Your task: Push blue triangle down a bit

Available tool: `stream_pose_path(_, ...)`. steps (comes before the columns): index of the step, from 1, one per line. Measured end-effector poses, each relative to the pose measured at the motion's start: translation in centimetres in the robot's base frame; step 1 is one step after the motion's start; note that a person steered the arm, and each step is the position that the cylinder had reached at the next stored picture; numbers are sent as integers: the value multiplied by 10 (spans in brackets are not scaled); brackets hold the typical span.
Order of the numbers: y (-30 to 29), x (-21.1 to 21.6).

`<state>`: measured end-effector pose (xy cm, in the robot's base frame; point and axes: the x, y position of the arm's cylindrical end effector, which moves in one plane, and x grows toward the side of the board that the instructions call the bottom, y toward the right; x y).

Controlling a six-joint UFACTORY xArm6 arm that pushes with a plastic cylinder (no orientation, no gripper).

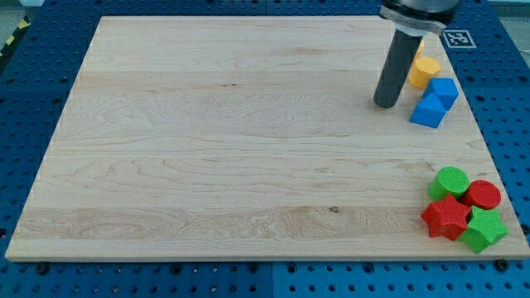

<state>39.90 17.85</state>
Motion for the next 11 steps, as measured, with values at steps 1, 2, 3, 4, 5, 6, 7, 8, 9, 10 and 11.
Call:
stream_pose_path(1,15,3)
stream_pose_path(2,28,22)
stream_pose_path(3,29,23)
stream_pose_path(4,29,24)
stream_pose_path(5,29,33)
stream_pose_path(6,29,51)
stream_pose_path(7,29,63)
stream_pose_path(8,37,63)
stream_pose_path(9,54,63)
stream_pose_path(10,57,63)
stream_pose_path(11,55,64)
